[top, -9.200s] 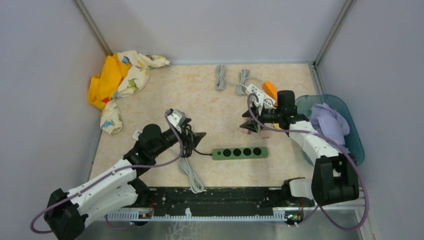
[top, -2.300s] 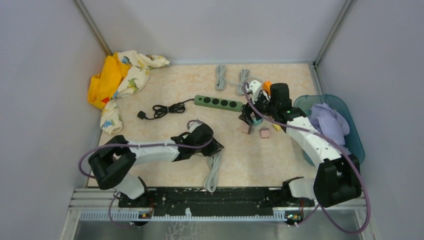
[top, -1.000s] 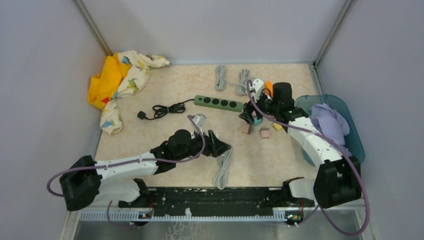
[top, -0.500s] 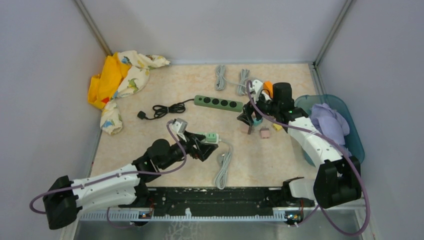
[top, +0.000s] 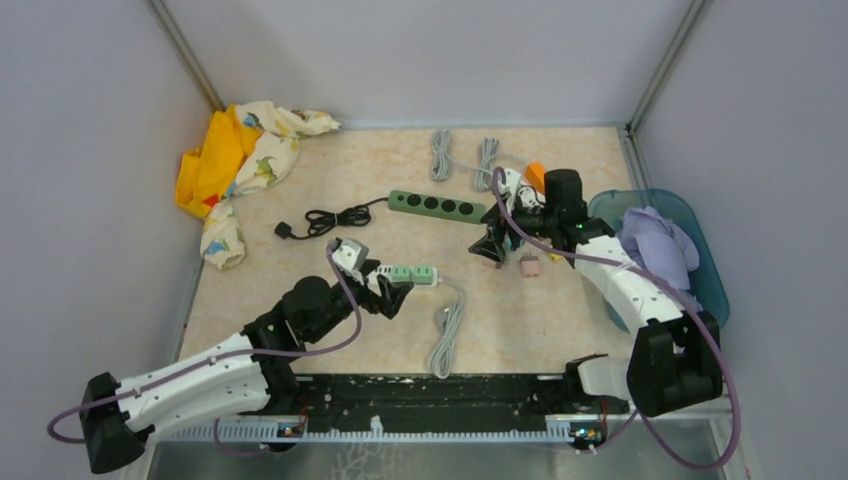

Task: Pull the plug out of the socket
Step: Move the socket to the center of the board.

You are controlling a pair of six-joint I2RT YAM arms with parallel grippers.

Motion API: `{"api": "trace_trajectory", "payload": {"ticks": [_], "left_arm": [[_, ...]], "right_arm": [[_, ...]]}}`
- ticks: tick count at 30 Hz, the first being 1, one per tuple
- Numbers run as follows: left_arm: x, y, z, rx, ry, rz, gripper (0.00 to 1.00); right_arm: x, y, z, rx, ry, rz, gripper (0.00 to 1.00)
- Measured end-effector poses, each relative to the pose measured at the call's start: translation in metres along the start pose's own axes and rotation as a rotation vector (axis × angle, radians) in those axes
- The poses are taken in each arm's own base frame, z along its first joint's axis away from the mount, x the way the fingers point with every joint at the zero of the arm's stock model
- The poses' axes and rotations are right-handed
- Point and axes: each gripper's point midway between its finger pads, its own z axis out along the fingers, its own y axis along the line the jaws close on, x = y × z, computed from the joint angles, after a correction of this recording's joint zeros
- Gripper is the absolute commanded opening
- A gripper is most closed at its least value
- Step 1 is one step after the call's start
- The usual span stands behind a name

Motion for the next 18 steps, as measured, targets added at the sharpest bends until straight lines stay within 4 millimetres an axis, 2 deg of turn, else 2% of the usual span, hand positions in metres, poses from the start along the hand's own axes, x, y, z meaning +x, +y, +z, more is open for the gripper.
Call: {"api": "trace_trajectory", "payload": {"ticks": [5,7,14,16,18], "left_arm": [[0.002,0.015,-0.007,-0.058,0.023,0.083,1.0],[-0.004,0.018,-0.009,-0.074,0.037,0.122,1.0],[-0.072,0.021,-0.022,-0.126,-0.026,0.229,1.0],[-0.082,0.027,-0.027,-0.147,-0.038,0.251,1.0],[-0.082,0.038,-0.031,-0.175,-0.027,0.269,1.0]], "right_arm": [[0.0,0.014,0.005,-0.062,-0.009,-0.018,0.81],[0.0,0.021,0.009,-0.088,-0.004,-0.036,0.81],[0.009,0.048,0.028,-0.181,0.041,-0.073,0.81],[0.013,0.051,0.032,-0.193,0.064,-0.074,0.81],[0.013,0.054,0.036,-0.2,0.08,-0.09,0.81]]}}
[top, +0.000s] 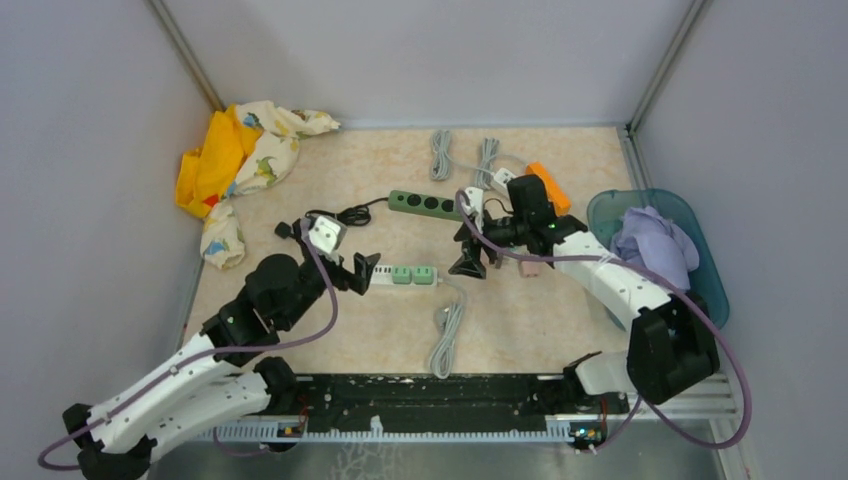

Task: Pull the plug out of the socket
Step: Move the socket to the center of the board.

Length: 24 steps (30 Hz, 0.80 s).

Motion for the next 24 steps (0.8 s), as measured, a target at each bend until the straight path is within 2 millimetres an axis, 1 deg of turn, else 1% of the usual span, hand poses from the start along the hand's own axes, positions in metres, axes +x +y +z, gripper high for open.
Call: {"api": "trace_trajectory", "payload": {"ticks": [3,6,10,11,13,14,17,20,24], "left_arm": [[0.01,0.021,0.0,-0.052,0.024,0.006,1.0],[0.034,0.05,0.004,-0.121,0.08,-0.007,1.0],[0.058,0.074,0.012,-0.177,0.167,-0.036,1.0],[0.063,0.077,0.013,-0.182,0.19,-0.04,1.0],[0.074,0.083,0.015,-0.195,0.229,-0.048,1.0],[0.077,0.085,0.015,-0.198,0.243,-0.05,1.0],[0.082,0.087,0.014,-0.197,0.259,-0.056,1.0],[0.079,0.087,0.013,-0.196,0.25,-0.058,1.0],[0.076,0.088,0.01,-0.201,0.233,-0.058,1.0]], "right_arm": [[-0.006,0.0,0.006,-0.008,0.015,-0.031,0.81],[-0.013,0.001,0.015,-0.021,0.038,-0.068,0.81],[-0.016,0.005,0.029,-0.038,0.075,-0.113,0.83],[-0.016,0.006,0.032,-0.041,0.084,-0.121,0.84],[-0.014,0.005,0.041,-0.037,0.11,-0.132,0.92],[-0.011,0.005,0.046,-0.035,0.127,-0.135,0.94],[0.005,0.004,0.063,-0.023,0.191,-0.137,0.97],[0.023,0.005,0.08,-0.018,0.261,-0.134,0.97],[0.046,0.008,0.097,-0.011,0.344,-0.14,0.96]]}}
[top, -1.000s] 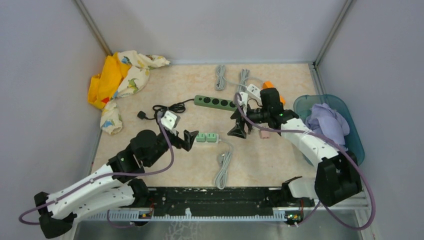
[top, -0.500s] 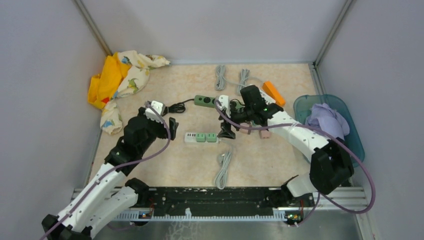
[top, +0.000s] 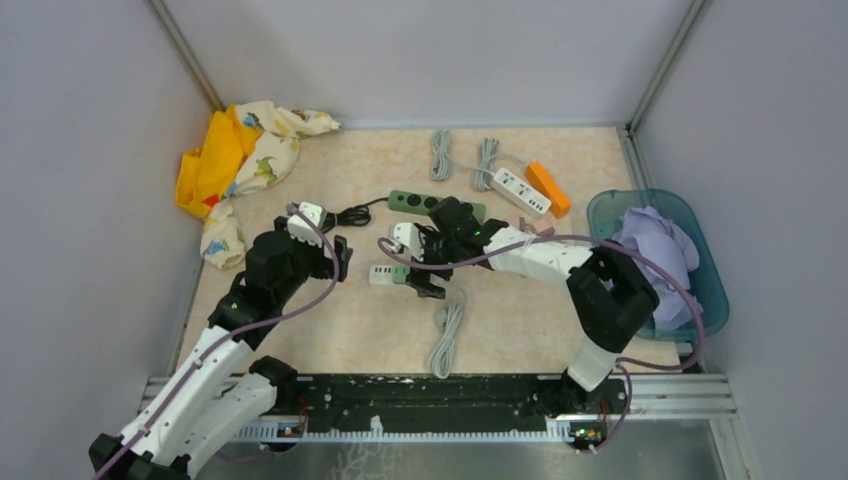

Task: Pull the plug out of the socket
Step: Move the socket to the center of the board.

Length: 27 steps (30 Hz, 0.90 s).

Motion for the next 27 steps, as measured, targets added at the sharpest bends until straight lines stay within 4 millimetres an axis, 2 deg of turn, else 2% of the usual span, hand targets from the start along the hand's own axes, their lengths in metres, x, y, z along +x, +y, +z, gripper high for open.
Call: {"api": "trace_trajectory", "payload": {"ticks": [4,7,11,14,16,22,27], "left_arm": [[-0.001,0.003,-0.003,-0.015,-0.014,-0.003,1.0],[-0.002,0.005,-0.004,-0.022,-0.02,-0.003,1.0],[-0.001,0.005,-0.005,-0.023,-0.021,-0.003,0.99],[0.001,0.004,-0.004,-0.016,-0.018,-0.002,0.99],[0.002,0.001,-0.004,0.002,-0.019,0.003,0.98],[0.005,-0.013,-0.006,0.09,-0.044,0.028,0.99],[0.002,-0.03,-0.01,0.191,-0.086,0.047,0.97]], "right_arm": [[0.017,-0.005,0.023,0.036,0.078,0.001,0.9],[0.034,-0.008,0.032,0.057,0.136,0.014,0.85],[0.034,-0.016,0.034,0.091,0.137,-0.004,0.59],[0.032,-0.02,0.034,0.102,0.132,-0.025,0.43],[0.032,-0.02,0.034,0.101,0.131,-0.042,0.39],[0.038,-0.016,0.025,0.087,0.128,-0.114,0.29],[0.053,-0.007,-0.003,0.003,0.126,-0.157,0.28]]}}
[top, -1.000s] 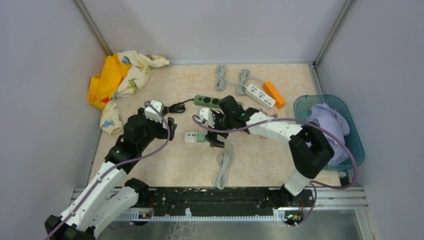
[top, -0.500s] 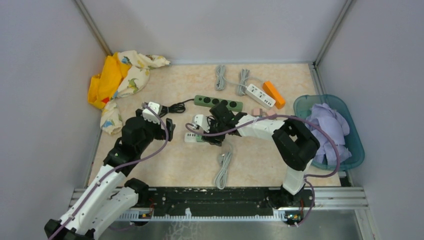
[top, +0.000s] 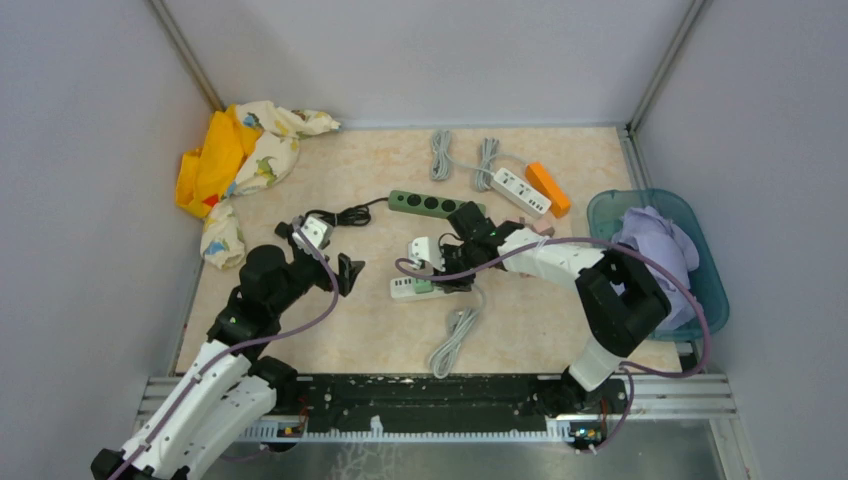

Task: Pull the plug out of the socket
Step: Move the socket to the center of the board.

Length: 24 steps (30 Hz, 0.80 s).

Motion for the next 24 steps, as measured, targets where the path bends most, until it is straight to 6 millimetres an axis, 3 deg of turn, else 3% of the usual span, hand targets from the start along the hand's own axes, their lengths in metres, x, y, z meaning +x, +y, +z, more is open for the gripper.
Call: {"api": "trace_trajectory", "payload": {"ticks": [3,8,13,18,24], "left_arm": [[-0.003,-0.019,-0.001,0.108,-0.049,0.0,0.97],[-0.007,-0.059,-0.003,0.32,-0.112,-0.075,0.95],[-0.004,-0.087,-0.007,0.464,-0.147,-0.206,0.95],[0.023,-0.12,-0.011,0.59,-0.14,-0.314,0.95],[0.032,-0.164,-0.017,0.701,-0.139,-0.249,0.96]], "right_arm": [[0.015,0.002,-0.02,-0.025,0.018,-0.041,0.3],[0.042,0.014,-0.035,-0.12,0.07,-0.134,0.34],[0.061,0.022,-0.039,-0.178,0.085,-0.213,0.56],[0.07,0.024,-0.041,-0.191,0.113,-0.223,0.81],[0.07,0.019,-0.048,-0.16,0.102,-0.213,0.87]]}}
